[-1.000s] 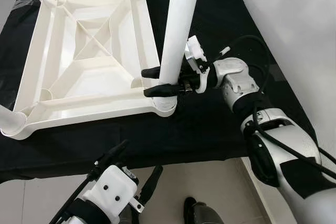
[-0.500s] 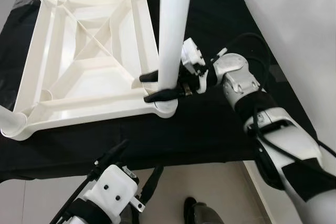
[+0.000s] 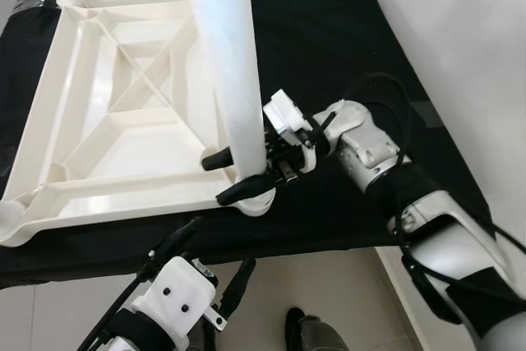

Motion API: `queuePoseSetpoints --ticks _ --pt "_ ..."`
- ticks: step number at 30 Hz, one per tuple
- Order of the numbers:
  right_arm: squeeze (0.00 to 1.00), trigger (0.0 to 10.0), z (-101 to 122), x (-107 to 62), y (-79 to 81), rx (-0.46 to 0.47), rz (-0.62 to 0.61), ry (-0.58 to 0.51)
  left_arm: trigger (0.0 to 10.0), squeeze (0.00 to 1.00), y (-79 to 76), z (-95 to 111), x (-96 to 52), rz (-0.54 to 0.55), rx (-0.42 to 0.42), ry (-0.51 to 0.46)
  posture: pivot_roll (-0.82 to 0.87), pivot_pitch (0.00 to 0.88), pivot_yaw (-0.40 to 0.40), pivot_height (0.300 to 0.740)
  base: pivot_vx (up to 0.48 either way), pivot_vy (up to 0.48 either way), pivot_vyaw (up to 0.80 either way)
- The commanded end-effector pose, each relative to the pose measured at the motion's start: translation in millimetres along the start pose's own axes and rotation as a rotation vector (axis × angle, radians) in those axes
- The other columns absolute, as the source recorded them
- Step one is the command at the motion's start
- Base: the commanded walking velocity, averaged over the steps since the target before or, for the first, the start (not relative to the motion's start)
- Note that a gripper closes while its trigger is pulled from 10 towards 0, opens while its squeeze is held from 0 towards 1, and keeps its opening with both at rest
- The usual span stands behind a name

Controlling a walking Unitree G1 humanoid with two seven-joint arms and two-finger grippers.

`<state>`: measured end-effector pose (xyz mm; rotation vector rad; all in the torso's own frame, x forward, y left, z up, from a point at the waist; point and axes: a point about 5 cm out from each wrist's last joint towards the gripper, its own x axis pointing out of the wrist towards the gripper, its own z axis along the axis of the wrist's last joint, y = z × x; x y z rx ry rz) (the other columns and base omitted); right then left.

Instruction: Building children table

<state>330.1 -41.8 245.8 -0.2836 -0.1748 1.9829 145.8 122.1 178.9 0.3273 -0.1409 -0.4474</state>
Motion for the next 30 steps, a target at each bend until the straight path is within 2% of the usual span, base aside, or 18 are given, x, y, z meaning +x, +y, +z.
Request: queuePoseSetpoints --ticks 1,3,7,8,11,14,16,17,18,19,21,22,23,24,25,26,30 --pt "0.00 10.0 -23.3 7.2 9.0 0.095 0.041 0.024 10.0 0.00 -3.5 -5.8 -1.6 -0.009 -0.006 0.033 0.13 0.324 -0.055 0.740 0.000 0.000 0.00" --pt "0.00 10.0 -29.1 3.9 4.3 0.074 -0.053 -0.022 10.0 0.00 -3.7 -6.0 -1.4 -0.009 -0.008 0.032 0.12 0.320 -0.058 0.740 0.000 0.000 0.00" --pt "0.00 10.0 -34.4 -1.2 4.4 0.059 -0.145 -0.024 10.0 0.00 -3.6 -6.0 -1.5 -0.007 -0.009 0.031 0.12 0.320 -0.058 0.740 0.000 0.000 0.00" --pt "0.00 10.0 -36.9 -4.7 5.9 0.053 -0.208 -0.013 10.0 0.00 -3.2 -6.0 -1.3 -0.006 -0.009 0.031 0.11 0.321 -0.059 0.740 0.000 0.000 0.00" --pt "0.00 10.0 -39.4 -7.5 7.1 0.049 -0.265 0.006 10.0 0.00 -2.9 -6.2 -1.0 -0.006 -0.009 0.030 0.11 0.321 -0.059 0.740 0.000 0.000 0.00" --pt "0.00 10.0 -48.8 -11.8 12.5 0.057 -0.496 0.093 10.0 0.00 -2.4 -7.0 0.3 -0.006 -0.009 0.028 0.10 0.317 -0.067 0.740 0.000 0.000 0.00" --pt "0.00 10.0 -48.8 -11.8 12.5 0.057 -0.496 0.093 10.0 0.00 -2.4 -7.0 0.3 -0.006 -0.009 0.028 0.10 0.317 -0.067 0.740 0.000 0.000 0.00" --pt "0.00 10.0 -52.1 -9.0 17.5 0.070 -0.561 0.123 10.0 0.00 -2.3 -7.4 0.7 -0.006 -0.008 0.028 0.10 0.315 -0.069 0.740 0.000 0.000 0.00" --pt "0.00 10.0 -62.7 -0.8 26.8 0.145 -0.676 0.210 10.0 0.00 -1.8 -8.0 1.2 -0.004 -0.006 0.028 0.09 0.312 -0.070 0.740 0.000 0.000 0.00" --pt "0.00 10.0 -62.7 -0.8 26.8 0.145 -0.676 0.210 10.0 0.00 -1.8 -8.0 1.2 -0.004 -0.006 0.028 0.09 0.312 -0.070 0.740 0.000 0.000 0.00" --pt "0.00 10.0 -77.4 8.2 43.8 0.226 -0.950 0.376 10.0 0.00 -0.5 -9.7 3.1 0.000 -0.003 0.028 0.08 0.307 -0.075 0.740 0.000 0.000 0.00" --pt "0.00 10.0 -77.4 8.2 43.8 0.226 -0.950 0.376 10.0 0.00 -0.5 -9.7 3.1 0.000 -0.003 0.028 0.08 0.307 -0.075 0.740 0.000 0.000 0.00" --pt "0.00 10.0 -78.7 14.4 48.1 0.258 -1.045 0.368 10.0 0.00 0.2 -10.4 4.2 0.001 -0.001 0.027 0.08 0.303 -0.073 0.740 0.000 0.000 0.00" --pt "0.00 10.0 -78.7 14.4 48.1 0.258 -1.045 0.368 10.0 0.00 0.2 -10.4 4.2 0.001 -0.001 0.027 0.08 0.303 -0.073 0.740 0.000 0.000 0.00" --pt "0.00 10.0 -77.8 19.3 47.7 0.253 -1.099 0.346 10.0 0.00 0.7 -11.4 6.0 0.001 0.000 0.026 0.07 0.294 -0.070 0.740 0.000 0.000 0.00" --pt "0.00 10.0 -76.8 24.2 44.0 0.263 -1.133 0.306 10.0 0.00 1.3 -12.4 8.1 0.001 0.002 0.024 0.08 0.286 -0.072 0.740 0.000 0.000 0.00" --pt "0.00 10.0 -75.5 28.6 35.5 0.258 -1.176 0.271 10.0 0.00 2.5 -14.6 11.2 0.002 0.005 0.024 0.08 0.274 -0.072 0.740 0.000 0.000 0.00"
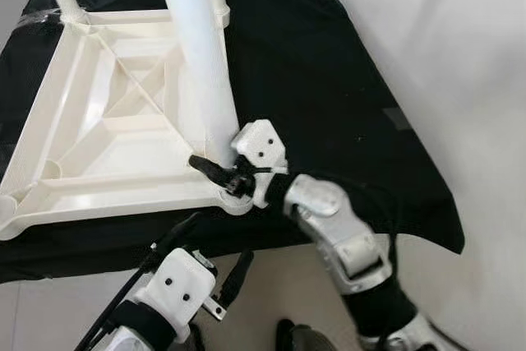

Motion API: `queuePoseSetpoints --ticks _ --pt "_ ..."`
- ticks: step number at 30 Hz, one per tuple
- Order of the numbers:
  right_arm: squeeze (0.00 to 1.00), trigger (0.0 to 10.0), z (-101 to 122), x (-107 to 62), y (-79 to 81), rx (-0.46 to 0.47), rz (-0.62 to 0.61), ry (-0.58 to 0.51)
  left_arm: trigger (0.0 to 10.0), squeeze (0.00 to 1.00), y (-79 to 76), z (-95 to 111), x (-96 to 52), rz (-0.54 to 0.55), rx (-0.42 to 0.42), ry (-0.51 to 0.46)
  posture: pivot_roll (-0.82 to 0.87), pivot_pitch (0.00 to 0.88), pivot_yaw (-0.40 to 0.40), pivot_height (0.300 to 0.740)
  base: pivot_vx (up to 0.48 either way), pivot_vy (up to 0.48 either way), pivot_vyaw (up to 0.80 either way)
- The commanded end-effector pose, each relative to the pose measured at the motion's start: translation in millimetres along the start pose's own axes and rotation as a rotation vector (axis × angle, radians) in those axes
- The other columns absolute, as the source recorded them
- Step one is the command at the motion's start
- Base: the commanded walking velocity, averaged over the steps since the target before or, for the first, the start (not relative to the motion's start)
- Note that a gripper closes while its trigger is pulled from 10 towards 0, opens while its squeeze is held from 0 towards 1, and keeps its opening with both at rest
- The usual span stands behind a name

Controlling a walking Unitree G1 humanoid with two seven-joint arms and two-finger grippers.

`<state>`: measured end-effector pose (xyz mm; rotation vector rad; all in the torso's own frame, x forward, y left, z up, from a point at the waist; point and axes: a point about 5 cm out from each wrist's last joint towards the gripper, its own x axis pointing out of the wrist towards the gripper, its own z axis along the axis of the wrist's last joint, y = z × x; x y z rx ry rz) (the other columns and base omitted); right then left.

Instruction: Building children table

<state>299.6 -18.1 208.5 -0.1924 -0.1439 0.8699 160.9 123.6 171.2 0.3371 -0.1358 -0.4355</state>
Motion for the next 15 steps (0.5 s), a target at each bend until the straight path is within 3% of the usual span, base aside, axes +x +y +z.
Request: queuePoseSetpoints --ticks 1,5,10,15 --pt "0.00 10.0 -49.4 -6.4 -4.0 0.085 -0.072 0.218 10.0 0.00 -2.3 -3.9 -1.1 -0.009 -0.004 0.015 0.08 0.274 -0.072 0.740 0.000 0.000 0.00" --pt "0.00 10.0 -48.1 2.1 -9.6 0.130 -0.151 0.199 10.0 0.00 1.2 -7.5 2.7 0.010 0.010 0.016 0.09 0.255 -0.076 0.740 0.000 0.000 0.00" --pt "0.00 10.0 -37.2 -2.7 -7.0 0.220 -0.241 0.152 10.0 0.00 5.2 -10.0 6.1 0.023 0.015 0.016 0.08 0.245 -0.071 0.740 0.000 0.000 0.00" --pt "0.00 10.0 -32.9 -7.7 -11.4 0.214 -0.194 0.094 10.0 0.00 6.8 -12.2 8.6 0.020 0.017 0.015 0.09 0.233 -0.065 0.740 0.000 0.000 0.00"
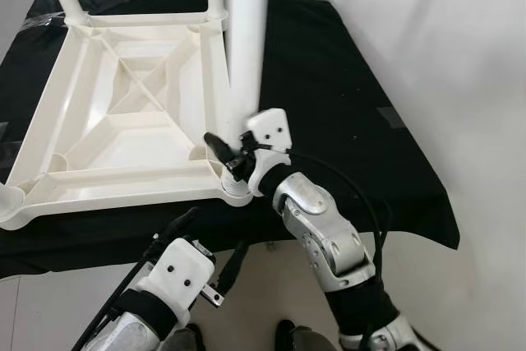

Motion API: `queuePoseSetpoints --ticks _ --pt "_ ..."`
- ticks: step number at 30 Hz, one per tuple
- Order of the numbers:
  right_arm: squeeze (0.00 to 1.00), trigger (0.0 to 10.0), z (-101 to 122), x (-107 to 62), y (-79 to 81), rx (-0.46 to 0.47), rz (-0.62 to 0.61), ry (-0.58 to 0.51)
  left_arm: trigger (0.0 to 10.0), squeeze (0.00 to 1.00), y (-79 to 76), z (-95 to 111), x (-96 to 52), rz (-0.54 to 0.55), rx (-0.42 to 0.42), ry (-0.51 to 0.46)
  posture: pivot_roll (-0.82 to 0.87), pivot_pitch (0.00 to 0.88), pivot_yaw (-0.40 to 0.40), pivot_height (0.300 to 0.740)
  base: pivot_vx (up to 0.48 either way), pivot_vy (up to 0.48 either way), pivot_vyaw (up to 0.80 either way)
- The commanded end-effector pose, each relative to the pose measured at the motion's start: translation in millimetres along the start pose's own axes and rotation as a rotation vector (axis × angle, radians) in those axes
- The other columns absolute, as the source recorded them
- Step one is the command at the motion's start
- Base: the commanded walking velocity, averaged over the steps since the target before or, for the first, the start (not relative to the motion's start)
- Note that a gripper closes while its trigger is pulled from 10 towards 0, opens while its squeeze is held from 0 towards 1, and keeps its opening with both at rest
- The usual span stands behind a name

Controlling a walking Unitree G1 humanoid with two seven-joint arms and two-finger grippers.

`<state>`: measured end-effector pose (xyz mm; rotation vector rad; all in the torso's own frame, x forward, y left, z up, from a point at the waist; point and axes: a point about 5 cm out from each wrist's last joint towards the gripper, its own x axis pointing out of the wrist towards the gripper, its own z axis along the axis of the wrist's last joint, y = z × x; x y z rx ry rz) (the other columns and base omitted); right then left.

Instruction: Building children table

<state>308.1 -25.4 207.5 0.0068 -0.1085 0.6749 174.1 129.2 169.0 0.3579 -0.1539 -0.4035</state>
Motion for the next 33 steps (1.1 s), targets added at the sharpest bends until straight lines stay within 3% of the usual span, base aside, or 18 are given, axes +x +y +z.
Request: queuePoseSetpoints --ticks 1,2,4,6,12,15,18,21,22,25,31,33 --pt "0.00 10.0 -28.4 -7.4 -7.7 0.018 0.001 0.126 10.0 0.00 -2.4 -5.8 -0.8 -0.012 -0.008 0.023 0.09 0.233 -0.065 0.740 0.000 0.000 0.00" --pt "0.00 10.0 -28.4 -7.4 -7.7 0.018 0.001 0.126 10.0 0.00 -2.4 -5.8 -0.8 -0.012 -0.008 0.023 0.09 0.233 -0.065 0.740 0.000 0.000 0.00" --pt "0.00 10.0 -28.9 -15.1 -14.2 -0.052 0.136 0.097 10.0 0.00 -0.9 -7.7 1.2 -0.016 -0.006 0.023 0.08 0.226 -0.057 0.740 0.000 0.000 0.00" --pt "0.00 10.0 -30.6 -19.1 -18.1 -0.071 0.191 0.094 10.0 0.00 -0.1 -8.4 2.0 -0.017 -0.005 0.023 0.08 0.225 -0.057 0.740 0.000 0.000 0.00" --pt "0.00 10.0 -28.2 -22.3 -25.6 -0.030 0.271 0.065 10.0 0.00 1.4 -10.2 2.9 -0.017 0.001 0.025 0.09 0.219 -0.055 0.740 0.000 0.000 0.00" --pt "0.00 10.0 -24.5 -32.1 -19.3 0.005 0.464 0.054 10.0 0.00 2.7 -11.8 3.8 -0.015 0.008 0.028 0.10 0.213 -0.055 0.740 0.000 0.000 0.00" --pt "0.00 10.0 -26.6 -38.8 -20.8 -0.013 0.531 0.073 10.0 0.00 3.1 -12.2 3.8 -0.014 0.010 0.028 0.10 0.211 -0.053 0.740 0.000 0.000 0.00" --pt "0.00 10.0 -27.1 -41.6 -28.6 -0.013 0.541 0.070 10.0 0.00 3.3 -12.4 4.1 -0.014 0.011 0.028 0.10 0.212 -0.052 0.740 0.000 0.000 0.00" --pt "0.00 10.0 -25.8 -49.2 -48.9 -0.033 0.552 0.047 10.0 0.00 3.5 -12.7 4.7 -0.017 0.012 0.027 0.09 0.212 -0.051 0.740 0.000 0.000 0.00" --pt "0.00 10.0 -26.6 -54.9 -58.9 -0.075 0.571 0.039 10.0 0.00 3.8 -13.0 5.1 -0.020 0.013 0.026 0.09 0.212 -0.050 0.740 0.000 0.000 0.00" --pt "0.00 10.0 -32.3 -56.2 -64.5 -0.141 0.576 0.045 10.0 0.00 4.3 -13.3 5.3 -0.024 0.015 0.026 0.10 0.213 -0.049 0.740 0.000 0.000 0.00" --pt "0.00 10.0 -31.2 -47.5 -67.5 -0.152 0.531 0.034 10.0 0.00 4.3 -13.3 5.1 -0.029 0.016 0.027 0.10 0.212 -0.047 0.740 0.000 0.000 0.00"
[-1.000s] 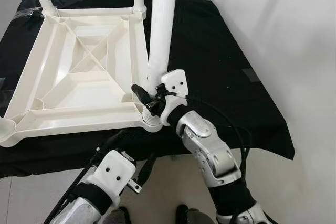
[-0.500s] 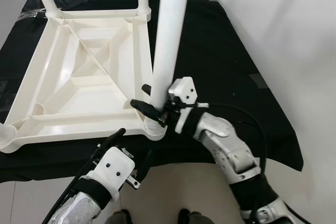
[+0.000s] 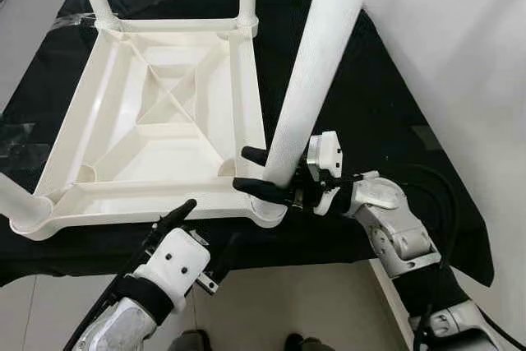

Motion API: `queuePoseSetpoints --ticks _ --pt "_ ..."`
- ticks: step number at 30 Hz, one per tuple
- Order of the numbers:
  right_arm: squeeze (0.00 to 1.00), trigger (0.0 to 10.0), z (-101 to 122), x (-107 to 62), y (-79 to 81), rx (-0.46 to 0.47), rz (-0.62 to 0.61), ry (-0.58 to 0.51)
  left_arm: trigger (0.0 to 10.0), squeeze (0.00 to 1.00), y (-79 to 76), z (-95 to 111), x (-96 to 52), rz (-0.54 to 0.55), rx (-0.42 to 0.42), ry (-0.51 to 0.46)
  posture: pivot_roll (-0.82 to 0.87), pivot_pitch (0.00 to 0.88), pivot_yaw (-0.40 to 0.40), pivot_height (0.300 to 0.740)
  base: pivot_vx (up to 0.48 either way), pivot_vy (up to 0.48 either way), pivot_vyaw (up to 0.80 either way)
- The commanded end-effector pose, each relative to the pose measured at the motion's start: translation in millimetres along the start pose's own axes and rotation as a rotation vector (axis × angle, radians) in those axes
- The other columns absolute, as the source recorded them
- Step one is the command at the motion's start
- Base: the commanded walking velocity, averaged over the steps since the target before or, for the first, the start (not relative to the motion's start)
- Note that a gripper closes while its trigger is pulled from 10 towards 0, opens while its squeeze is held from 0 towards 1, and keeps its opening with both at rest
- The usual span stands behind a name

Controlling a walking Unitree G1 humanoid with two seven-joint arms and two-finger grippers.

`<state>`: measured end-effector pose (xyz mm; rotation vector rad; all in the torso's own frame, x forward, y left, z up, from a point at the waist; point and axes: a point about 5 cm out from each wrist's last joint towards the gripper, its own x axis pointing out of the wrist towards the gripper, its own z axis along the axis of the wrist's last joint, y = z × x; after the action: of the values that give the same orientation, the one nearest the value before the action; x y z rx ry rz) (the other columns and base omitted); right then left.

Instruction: Building children table

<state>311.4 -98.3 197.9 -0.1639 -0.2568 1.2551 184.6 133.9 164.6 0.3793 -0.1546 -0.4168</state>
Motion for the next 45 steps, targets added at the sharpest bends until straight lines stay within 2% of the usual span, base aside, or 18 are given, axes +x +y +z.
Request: queuePoseSetpoints --ticks 1,3,5,6,9,12,17,19,21,22,28,32,33,35,38,41,44,45 --pt "0.00 10.0 -25.7 -6.4 -3.5 0.040 -0.065 0.126 10.0 0.00 -2.1 -5.7 -2.2 -0.016 -0.005 0.026 0.10 0.212 -0.047 0.740 0.000 0.000 0.00" --pt "0.00 10.0 -26.4 -5.0 -5.1 0.034 -0.072 0.135 10.0 0.00 -2.0 -5.8 -2.2 -0.016 -0.005 0.027 0.10 0.212 -0.047 0.740 0.000 0.000 0.00" --pt "0.00 10.0 -36.6 3.1 -11.1 0.023 -0.158 0.252 10.0 0.00 -2.6 -5.9 -2.8 -0.018 -0.003 0.028 0.10 0.210 -0.056 0.740 0.000 0.000 0.00" --pt "0.00 10.0 -36.6 3.1 -11.1 0.023 -0.158 0.252 10.0 0.00 -2.6 -5.9 -2.8 -0.018 -0.003 0.028 0.10 0.210 -0.056 0.740 0.000 0.000 0.00" --pt "0.00 10.0 -45.5 13.8 -11.7 0.114 -0.320 0.334 10.0 0.00 -4.0 -5.8 -3.9 -0.013 -0.001 0.030 0.11 0.210 -0.067 0.740 0.000 0.000 0.00" --pt "0.00 10.0 -55.3 12.1 -6.1 0.195 -0.513 0.423 10.0 0.00 -4.3 -5.6 -4.8 -0.008 0.001 0.031 0.10 0.211 -0.072 0.740 0.000 0.000 0.00" --pt "0.00 10.0 -57.0 14.7 1.4 0.241 -0.620 0.413 10.0 0.00 -3.7 -5.8 -5.3 -0.006 0.001 0.033 0.09 0.212 -0.070 0.740 0.000 0.000 0.00" --pt "0.00 10.0 -54.4 23.9 7.6 0.318 -0.751 0.292 10.0 0.00 -2.9 -5.7 -5.2 -0.005 0.000 0.033 0.09 0.211 -0.064 0.740 0.000 0.000 0.00" --pt "0.00 10.0 -54.4 23.9 7.6 0.318 -0.751 0.292 10.0 0.00 -2.9 -5.7 -5.2 -0.005 0.000 0.033 0.09 0.211 -0.064 0.740 0.000 0.000 0.00" --pt "0.00 10.0 -51.0 29.3 9.9 0.339 -0.782 0.228 10.0 0.00 -2.5 -5.8 -5.0 -0.005 0.000 0.033 0.09 0.212 -0.062 0.740 0.000 0.000 0.00" --pt "0.00 10.0 -30.6 45.0 15.6 0.398 -0.731 0.043 10.0 0.00 0.1 -7.2 -3.6 -0.007 0.005 0.036 0.09 0.206 -0.055 0.740 0.000 0.000 0.00" --pt "0.00 10.0 -14.6 47.8 16.4 0.343 -0.594 -0.040 10.0 0.00 1.2 -7.9 -3.3 -0.006 0.010 0.039 0.10 0.203 -0.052 0.740 0.000 0.000 0.00" --pt "0.00 10.0 -3.3 43.0 14.5 0.236 -0.445 -0.077 10.0 0.00 1.8 -8.2 -3.1 -0.004 0.014 0.039 0.10 0.200 -0.051 0.740 0.000 0.000 0.00" --pt "0.00 10.0 -3.3 43.0 14.5 0.236 -0.445 -0.077 10.0 0.00 1.8 -8.2 -3.1 -0.004 0.014 0.039 0.10 0.200 -0.051 0.740 0.000 0.000 0.00" --pt "0.00 10.0 7.8 30.2 1.9 0.151 -0.340 -0.129 10.0 0.00 2.0 -8.4 -2.0 -0.004 0.017 0.037 0.09 0.197 -0.052 0.740 0.000 0.000 0.00" --pt "0.00 10.0 20.1 18.9 -11.9 0.140 -0.292 -0.206 10.0 0.00 1.4 -7.7 -1.3 -0.011 0.021 0.034 0.10 0.197 -0.053 0.740 0.000 0.000 0.00" --pt "0.00 10.0 42.6 11.6 -16.7 0.195 -0.094 -0.336 10.0 0.00 -7.3 -3.8 -3.8 -0.109 0.016 0.025 0.10 0.197 -0.051 0.740 0.000 0.000 0.00" --pt "0.00 10.0 42.6 11.6 -16.7 0.195 -0.094 -0.336 10.0 0.00 -7.3 -3.8 -3.8 -0.109 0.016 0.025 0.10 0.197 -0.051 0.740 0.000 0.000 0.00"
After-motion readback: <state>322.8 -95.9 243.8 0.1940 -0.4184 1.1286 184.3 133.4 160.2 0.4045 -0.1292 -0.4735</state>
